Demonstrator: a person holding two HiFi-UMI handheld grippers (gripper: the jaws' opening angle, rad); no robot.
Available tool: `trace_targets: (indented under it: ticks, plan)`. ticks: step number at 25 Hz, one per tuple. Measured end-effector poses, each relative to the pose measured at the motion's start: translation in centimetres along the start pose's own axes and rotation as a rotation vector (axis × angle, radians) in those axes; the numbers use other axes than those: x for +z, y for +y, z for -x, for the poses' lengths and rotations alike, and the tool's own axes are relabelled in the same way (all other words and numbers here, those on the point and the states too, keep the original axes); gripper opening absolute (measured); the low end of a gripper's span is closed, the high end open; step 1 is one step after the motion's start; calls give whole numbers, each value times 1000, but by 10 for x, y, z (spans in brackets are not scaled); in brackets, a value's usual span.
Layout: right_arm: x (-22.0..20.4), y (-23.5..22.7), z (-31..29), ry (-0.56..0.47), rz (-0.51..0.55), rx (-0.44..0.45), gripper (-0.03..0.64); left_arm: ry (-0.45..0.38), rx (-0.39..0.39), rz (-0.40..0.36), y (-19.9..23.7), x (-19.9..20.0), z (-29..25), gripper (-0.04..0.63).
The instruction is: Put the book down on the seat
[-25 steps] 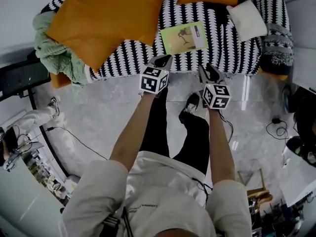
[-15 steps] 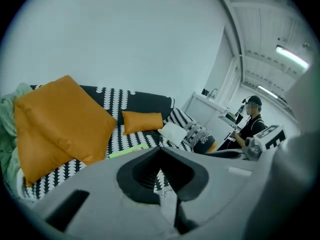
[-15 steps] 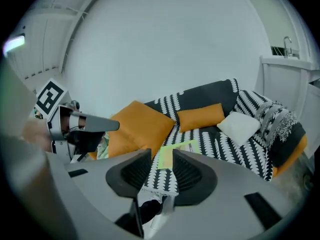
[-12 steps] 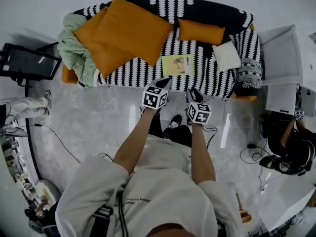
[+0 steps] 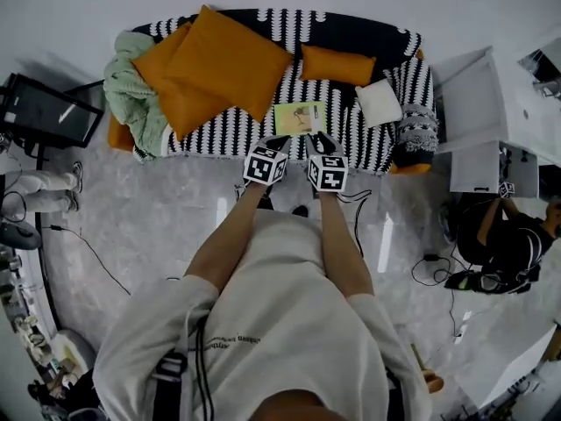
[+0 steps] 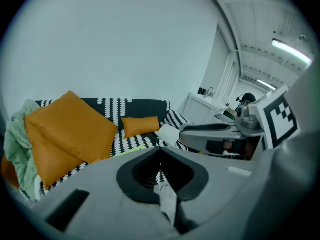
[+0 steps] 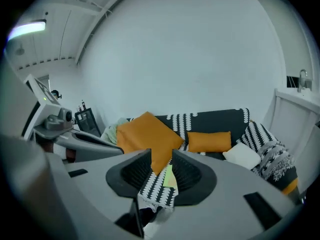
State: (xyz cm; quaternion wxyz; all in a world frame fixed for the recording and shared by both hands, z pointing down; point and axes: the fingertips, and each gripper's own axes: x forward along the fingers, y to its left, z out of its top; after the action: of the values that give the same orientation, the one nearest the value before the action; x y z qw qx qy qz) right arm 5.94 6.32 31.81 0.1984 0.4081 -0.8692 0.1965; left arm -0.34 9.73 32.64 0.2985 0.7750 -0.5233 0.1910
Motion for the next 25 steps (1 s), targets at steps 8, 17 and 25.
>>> trace_targets:
  ticks: [8,17,25]
  plan:
    - [-19,-2,13,38,53,-49,114,-28,14,-36,-3,10,5,8]
    - [-40,-13,38,48,86,-72,109,-40,5,-63,-28,-9,-3,8]
    - [-45,-12,42,63,116,-59,79,-34,5,-107,-37,-18,-5,8]
